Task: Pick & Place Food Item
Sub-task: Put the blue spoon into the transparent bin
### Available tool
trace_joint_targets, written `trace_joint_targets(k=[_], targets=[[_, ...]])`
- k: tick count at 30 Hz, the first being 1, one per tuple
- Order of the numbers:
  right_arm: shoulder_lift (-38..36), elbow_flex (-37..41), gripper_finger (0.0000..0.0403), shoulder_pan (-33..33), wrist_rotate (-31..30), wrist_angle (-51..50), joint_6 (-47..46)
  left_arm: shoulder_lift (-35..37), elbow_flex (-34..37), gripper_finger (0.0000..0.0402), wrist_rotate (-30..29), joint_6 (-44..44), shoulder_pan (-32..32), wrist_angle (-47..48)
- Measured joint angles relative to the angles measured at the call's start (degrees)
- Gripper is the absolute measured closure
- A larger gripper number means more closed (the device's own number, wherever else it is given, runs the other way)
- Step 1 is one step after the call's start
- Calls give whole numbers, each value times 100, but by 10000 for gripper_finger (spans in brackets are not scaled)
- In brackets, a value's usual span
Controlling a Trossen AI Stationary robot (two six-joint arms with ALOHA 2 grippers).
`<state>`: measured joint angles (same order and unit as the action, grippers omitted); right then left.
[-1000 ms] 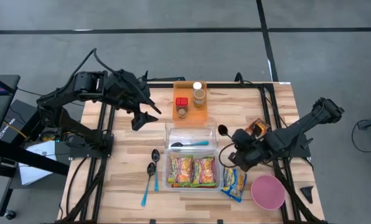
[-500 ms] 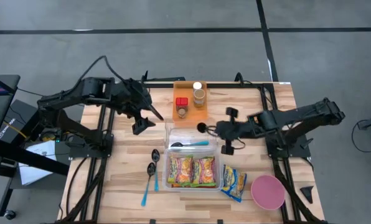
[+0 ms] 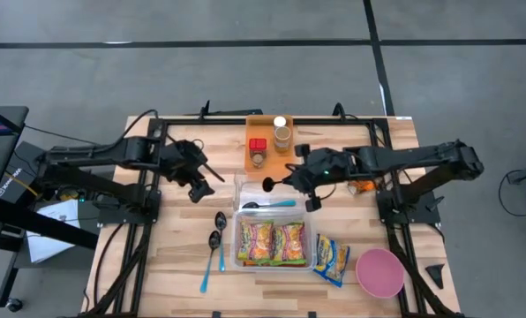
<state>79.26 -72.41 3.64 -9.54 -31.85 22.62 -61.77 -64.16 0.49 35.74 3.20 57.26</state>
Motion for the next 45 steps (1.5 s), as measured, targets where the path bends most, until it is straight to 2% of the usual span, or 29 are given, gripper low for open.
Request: trace_joint_targets(k=[2,7,14,19,29,45], targets=[[192,-6,395,-78,209,-28,88,188,317,55,-4,238,-35,-109],[714,3,395,-111,289,88,290,610,951,55,60,578,-264,-356],[1411,-72,395,-327,500,90,1,849,1428,55,140,849,-736,-894],[1827,-436,395,-424,974,-4,32,854,1565,55,138,978,-922,-1140],[2479,-784,394,-592,1125,-630,32,851,1606,55,127,1306,-1228,-1240],[2508,-786,394,-876,1320,-807,-179,849,1606,55,123,1430,-1421,-1534]])
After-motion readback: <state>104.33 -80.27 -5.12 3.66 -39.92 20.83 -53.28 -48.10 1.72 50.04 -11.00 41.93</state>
